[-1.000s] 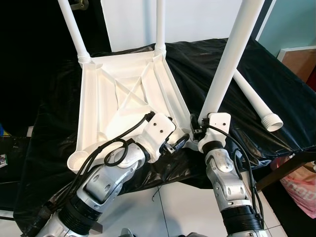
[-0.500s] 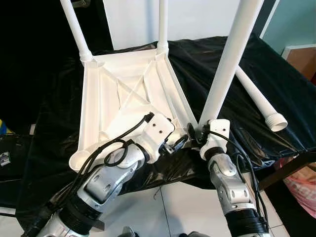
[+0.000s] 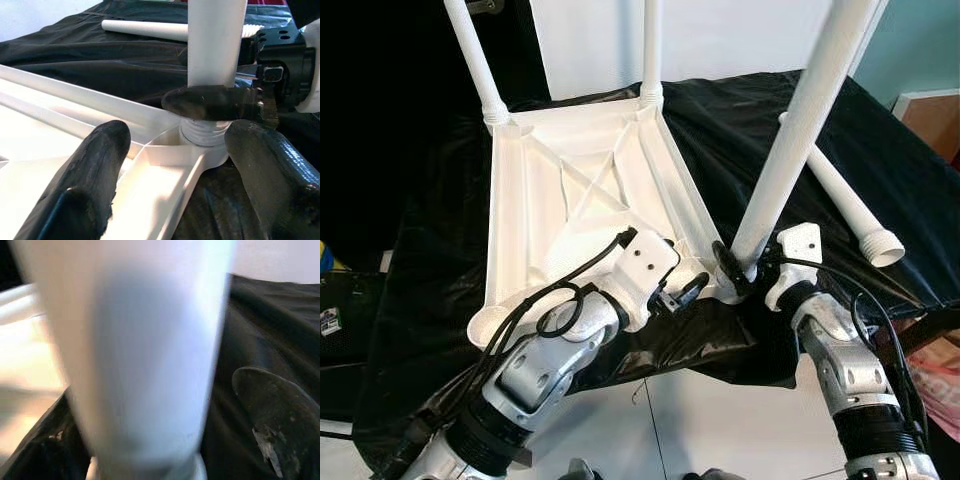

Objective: Building children table

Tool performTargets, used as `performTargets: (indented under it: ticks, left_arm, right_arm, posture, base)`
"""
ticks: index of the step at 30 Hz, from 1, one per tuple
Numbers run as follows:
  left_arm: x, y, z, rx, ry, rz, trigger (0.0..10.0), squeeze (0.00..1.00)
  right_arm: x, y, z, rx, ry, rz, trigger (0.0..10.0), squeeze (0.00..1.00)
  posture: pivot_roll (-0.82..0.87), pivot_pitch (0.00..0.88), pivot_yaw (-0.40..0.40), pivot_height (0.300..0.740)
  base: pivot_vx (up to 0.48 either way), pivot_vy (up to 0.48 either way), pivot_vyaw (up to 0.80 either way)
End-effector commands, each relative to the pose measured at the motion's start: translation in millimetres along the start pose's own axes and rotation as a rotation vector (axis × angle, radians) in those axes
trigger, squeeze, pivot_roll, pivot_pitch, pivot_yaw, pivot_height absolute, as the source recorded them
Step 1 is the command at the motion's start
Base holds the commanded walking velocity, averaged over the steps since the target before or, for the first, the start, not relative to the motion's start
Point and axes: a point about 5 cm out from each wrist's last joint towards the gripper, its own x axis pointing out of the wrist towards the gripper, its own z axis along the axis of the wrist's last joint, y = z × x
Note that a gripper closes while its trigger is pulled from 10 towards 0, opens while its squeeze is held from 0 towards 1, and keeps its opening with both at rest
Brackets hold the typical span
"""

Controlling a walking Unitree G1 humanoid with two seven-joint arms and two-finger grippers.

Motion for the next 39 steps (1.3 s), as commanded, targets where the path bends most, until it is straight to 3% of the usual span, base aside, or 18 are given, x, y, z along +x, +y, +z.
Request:
performTargets:
  ticks: [1, 6, 10, 11, 12, 13, 23, 24, 32, 39]
  left_arm:
    - [-1.7, -11.1, -2, 0.001, 0.014, -0.165, 10.0, 0.0]
    - [-0.4, -11.9, -2, -0.003, 0.019, -0.156, 10.0, 0.0]
    - [0.7, -12.0, -2, 0.007, 0.022, -0.142, 10.0, 0.0]
    - [1.7, -12.9, -2, 0.004, 0.024, -0.138, 10.0, 0.0]
    - [1.7, -12.9, -2, 0.004, 0.024, -0.138, 10.0, 0.0]
    - [2.5, -13.7, -3, -0.006, 0.029, -0.138, 10.0, 0.0]
    - [1.8, -12.4, -6, 0.04, 0.04, -0.128, 10.0, 0.0]
    - [1.0, -12.1, -5, 0.056, 0.035, -0.122, 10.0, 0.0]
    - [3.6, -11.8, 0, 0.069, 0.016, -0.079, 10.0, 0.0]
    - [4.4, -13.9, 0, 0.087, -0.003, -0.114, 10.0, 0.0]
  right_arm:
    - [1.3, -2.0, 0, -0.01, 0.004, 0.084, 10.0, 0.0]
    - [4.6, -5.6, -3, -0.022, 0.04, 0.212, 10.0, 0.0]
    - [6.6, -7.7, -4, -0.028, 0.052, 0.24, 10.0, 0.0]
    - [8.8, -10.8, -6, -0.044, 0.067, 0.267, 4.9, 0.0]
    - [8.8, -10.8, -6, -0.044, 0.067, 0.267, 4.9, 0.0]
    - [10.0, -13.9, -9, -0.056, 0.081, 0.282, 0.0, 0.0]
    - [6.7, -20.4, -15, -0.053, 0.109, 0.278, 0.3, 0.0]
    - [6.6, -19.4, -15, -0.036, 0.103, 0.266, 10.0, 0.0]
    - [5.6, -6.2, -22, 0.054, 0.068, 0.173, 10.0, 0.0]
    - [11.3, 9.8, -21, 0.106, 0.034, -0.02, 10.0, 0.0]
  posture:
    - [0.02, 0.071, -0.006, 0.74]
    - [0.02, 0.07, -0.008, 0.74]
    - [0.02, 0.07, -0.008, 0.74]
    - [0.01, 0.067, -0.003, 0.74]
    - [0.01, 0.067, -0.003, 0.74]
    - [0.0, 0.064, -0.001, 0.74]
    - [-0.01, 0.061, 0.017, 0.74]
    - [-0.01, 0.061, 0.018, 0.74]
    - [-0.01, 0.052, 0.024, 0.74]
    - [-0.03, 0.034, 0.036, 0.74]
  base:
    - [0.0, 0.0, 0.0]
    - [0.0, 0.0, 0.0]
    - [0.0, 0.0, 0.0]
    - [0.0, 0.0, 0.0]
    - [0.0, 0.0, 0.0]
    - [0.0, 0.0, 0.0]
    - [0.0, 0.0, 0.0]
    - [0.0, 0.0, 0.0]
    - [0.0, 0.0, 0.0]
    - [0.0, 0.0, 0.0]
